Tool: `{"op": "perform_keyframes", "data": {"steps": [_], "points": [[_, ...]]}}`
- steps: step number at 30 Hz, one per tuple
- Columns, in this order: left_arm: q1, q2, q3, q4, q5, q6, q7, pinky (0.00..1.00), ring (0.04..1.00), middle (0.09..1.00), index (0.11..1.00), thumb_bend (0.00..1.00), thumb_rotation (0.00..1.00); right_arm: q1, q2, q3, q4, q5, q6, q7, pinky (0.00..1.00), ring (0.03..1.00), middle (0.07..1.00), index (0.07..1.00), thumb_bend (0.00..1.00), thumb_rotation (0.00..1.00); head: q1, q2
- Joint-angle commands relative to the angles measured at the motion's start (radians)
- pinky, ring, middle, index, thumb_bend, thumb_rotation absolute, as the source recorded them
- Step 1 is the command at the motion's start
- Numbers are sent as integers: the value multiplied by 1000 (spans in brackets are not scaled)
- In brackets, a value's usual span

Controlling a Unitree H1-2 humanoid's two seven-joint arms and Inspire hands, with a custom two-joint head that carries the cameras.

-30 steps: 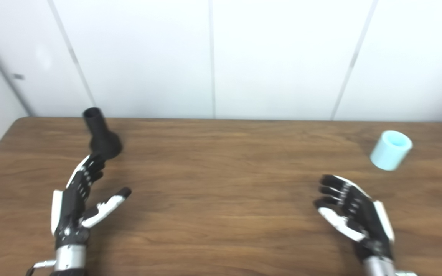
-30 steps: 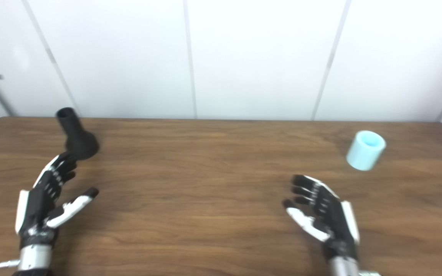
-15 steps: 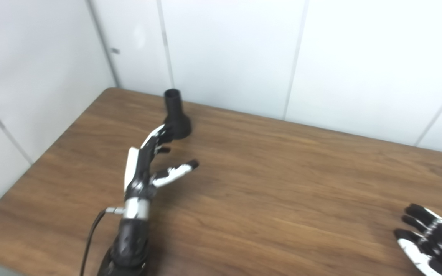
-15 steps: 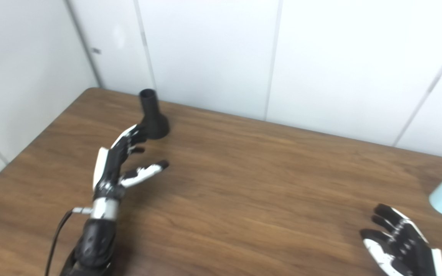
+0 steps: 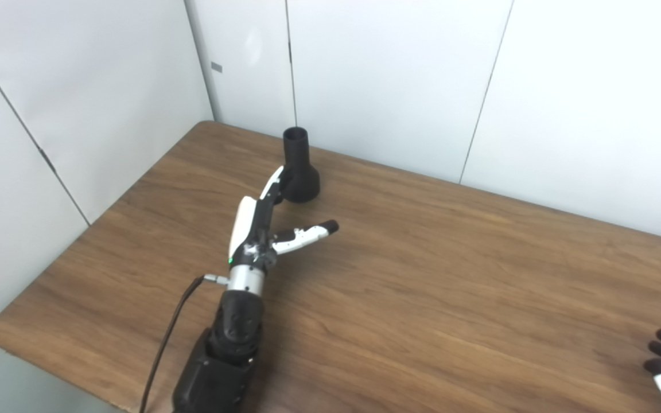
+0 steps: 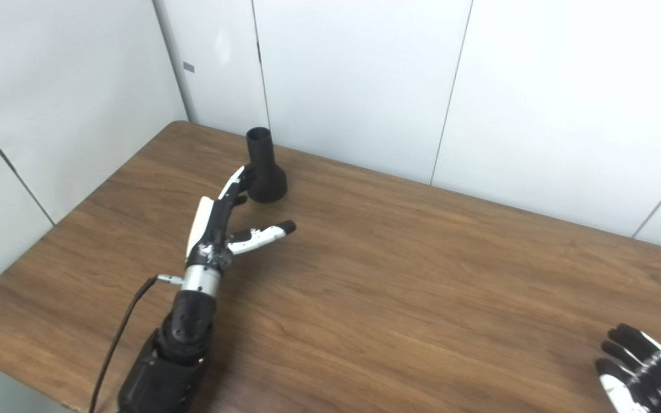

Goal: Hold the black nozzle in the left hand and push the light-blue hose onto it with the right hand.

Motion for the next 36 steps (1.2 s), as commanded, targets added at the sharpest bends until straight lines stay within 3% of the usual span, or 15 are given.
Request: {"op": "perform_keyframes", "data": {"steps": [1, 2, 4, 7, 18, 25, 32, 36], "points": [[-36, 23, -2, -13, 22, -3, 16, 916, 949, 939, 978, 998, 342, -19, -15, -17, -4, 3, -34, -5, 595, 711, 730, 688, 199, 200, 3, 0], [-36, 23, -2, -16, 27, 4, 19, 918, 952, 944, 982, 992, 341, -19, -15, -17, -7, -7, -23, -13, 591, 711, 730, 687, 197, 202, 5, 0], [-37, 24, -1, -22, 38, 13, 26, 905, 948, 942, 981, 987, 346, -19, -12, -17, -20, -26, 11, -28, 583, 700, 719, 670, 250, 362, 9, -1], [-40, 26, 5, -22, 42, 16, 32, 904, 951, 946, 982, 999, 358, -20, -8, -19, -24, -30, 22, -35, 584, 688, 711, 660, 301, 461, 10, -2], [-47, 22, 36, -9, 5, 48, 44, 920, 968, 974, 1000, 992, 327, -20, -11, -18, -24, -34, 27, -38, 587, 682, 702, 650, 363, 536, 16, -5], [-53, 44, 38, 25, 9, 55, 53, 926, 962, 964, 1000, 998, 364, -23, -11, -18, -12, -36, 13, -40, 546, 662, 681, 628, 413, 551, 17, -3], [-79, 71, 42, 83, -11, 69, 42, 897, 944, 948, 983, 996, 332, -23, -9, -19, -16, -36, 20, -41, 530, 644, 667, 612, 461, 575, 14, -4], [-101, 108, 13, 97, -3, 141, -14, 891, 949, 953, 995, 1000, 362, -17, -10, -15, -39, -40, 57, -42, 540, 644, 666, 616, 479, 591, 19, -3]]}}
